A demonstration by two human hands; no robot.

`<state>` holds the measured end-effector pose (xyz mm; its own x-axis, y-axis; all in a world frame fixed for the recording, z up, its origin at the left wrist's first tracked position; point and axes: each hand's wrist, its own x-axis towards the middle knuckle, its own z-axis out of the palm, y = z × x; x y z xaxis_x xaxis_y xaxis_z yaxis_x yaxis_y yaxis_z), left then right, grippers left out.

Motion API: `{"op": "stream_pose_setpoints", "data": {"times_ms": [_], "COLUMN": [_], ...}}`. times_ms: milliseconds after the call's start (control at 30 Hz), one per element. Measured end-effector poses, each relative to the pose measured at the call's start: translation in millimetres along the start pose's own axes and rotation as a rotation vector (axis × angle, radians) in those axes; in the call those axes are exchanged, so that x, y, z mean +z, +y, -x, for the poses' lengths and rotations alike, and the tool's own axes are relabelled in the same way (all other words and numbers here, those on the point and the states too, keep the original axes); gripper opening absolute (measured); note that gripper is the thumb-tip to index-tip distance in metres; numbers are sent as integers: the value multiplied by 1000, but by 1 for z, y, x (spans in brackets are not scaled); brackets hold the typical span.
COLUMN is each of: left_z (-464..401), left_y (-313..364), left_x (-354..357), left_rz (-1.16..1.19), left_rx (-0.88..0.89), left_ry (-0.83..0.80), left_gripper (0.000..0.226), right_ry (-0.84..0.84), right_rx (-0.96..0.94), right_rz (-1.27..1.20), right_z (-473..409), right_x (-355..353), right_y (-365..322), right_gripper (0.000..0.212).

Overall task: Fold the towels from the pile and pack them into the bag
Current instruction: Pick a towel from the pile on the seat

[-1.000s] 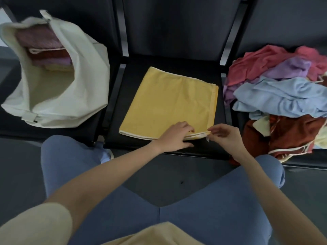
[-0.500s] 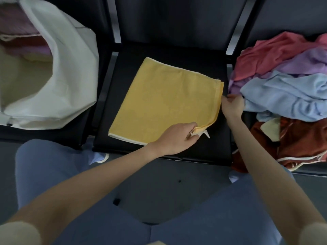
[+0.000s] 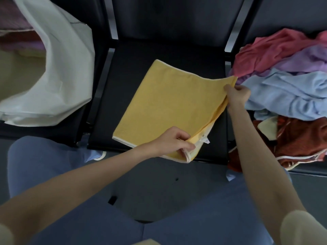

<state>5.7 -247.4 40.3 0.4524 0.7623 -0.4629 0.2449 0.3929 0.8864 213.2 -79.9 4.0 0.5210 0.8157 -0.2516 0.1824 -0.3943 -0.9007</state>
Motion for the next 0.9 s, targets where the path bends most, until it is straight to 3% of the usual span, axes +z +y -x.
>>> {"op": "stream_pose_setpoints", "data": {"times_ms": [100, 367, 500, 567, 667, 800, 900], "left_z": [15, 68, 79, 79, 76, 73, 76], "left_y": [5, -13, -33, -47, -64, -77, -77], "left_x": [-11, -66, -90, -98, -101, -109, -113], "left_rz": [88, 16, 30, 12, -125, -289, -497], "left_rx": [21, -29, -148, -222, -272, -305, -339], "left_ry": [9, 174, 348, 422, 496, 494, 503], "left_gripper": [20, 21, 24, 29, 43, 37, 37], "right_ry": [-41, -103, -155, -201, -258, -324, -331], "right_rx": [44, -229, -238, -196, -104, 13, -31], "right_rz": [-144, 50, 121, 167, 255, 265, 244], "right_z": [3, 45, 67, 77, 85, 91, 100], "right_x": [-1, 78, 131, 154, 180, 199, 199], "right_y": [-23, -84, -86, -79, -65, -46, -43], "right_gripper": [33, 22, 27, 18, 3, 20, 29]}}
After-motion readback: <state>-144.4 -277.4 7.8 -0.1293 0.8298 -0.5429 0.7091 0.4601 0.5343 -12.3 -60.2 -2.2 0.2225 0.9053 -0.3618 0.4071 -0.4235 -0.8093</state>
